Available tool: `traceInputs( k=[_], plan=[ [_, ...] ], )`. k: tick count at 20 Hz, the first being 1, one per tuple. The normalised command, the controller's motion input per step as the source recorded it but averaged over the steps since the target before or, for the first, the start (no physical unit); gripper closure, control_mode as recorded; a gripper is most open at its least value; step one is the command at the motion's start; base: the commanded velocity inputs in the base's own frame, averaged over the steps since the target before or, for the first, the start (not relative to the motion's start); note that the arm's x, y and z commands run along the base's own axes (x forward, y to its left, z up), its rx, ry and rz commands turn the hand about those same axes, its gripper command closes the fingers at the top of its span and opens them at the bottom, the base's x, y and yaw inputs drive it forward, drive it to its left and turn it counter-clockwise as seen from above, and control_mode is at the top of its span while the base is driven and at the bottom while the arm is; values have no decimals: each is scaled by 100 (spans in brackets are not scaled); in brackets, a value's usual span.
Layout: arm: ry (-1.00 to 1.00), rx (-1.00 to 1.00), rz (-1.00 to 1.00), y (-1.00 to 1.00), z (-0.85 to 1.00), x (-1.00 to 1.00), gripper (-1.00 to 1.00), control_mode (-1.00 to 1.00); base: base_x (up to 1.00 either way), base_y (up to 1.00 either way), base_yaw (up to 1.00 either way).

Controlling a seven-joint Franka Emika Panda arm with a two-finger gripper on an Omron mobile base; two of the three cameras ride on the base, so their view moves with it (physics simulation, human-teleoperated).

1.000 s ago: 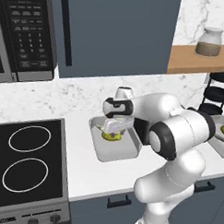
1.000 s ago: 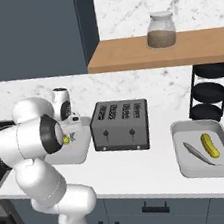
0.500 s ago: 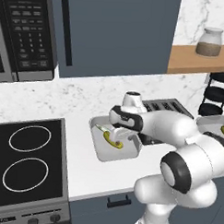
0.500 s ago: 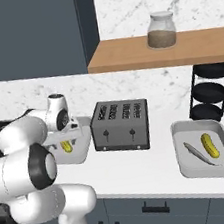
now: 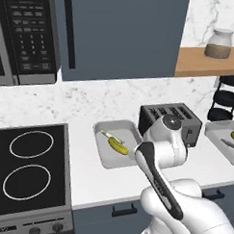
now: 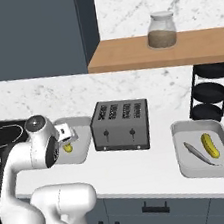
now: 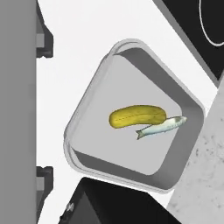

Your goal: Place one cucumber and one fish in each tupperware on the nearby counter, to pack two identical lunches.

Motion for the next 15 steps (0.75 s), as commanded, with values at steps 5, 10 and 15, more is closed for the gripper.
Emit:
traceInputs(
  k=[5, 10, 15],
  plan=[
    [-26, 11, -3, -26, 100, -75, -100, -100, 0, 0, 0],
    [-30, 7, -1, -21, 100, -52, -100, -100, 0, 0, 0],
    [-6, 1, -2, -12, 59, -20, -100, -100, 0, 0, 0]
  ],
)
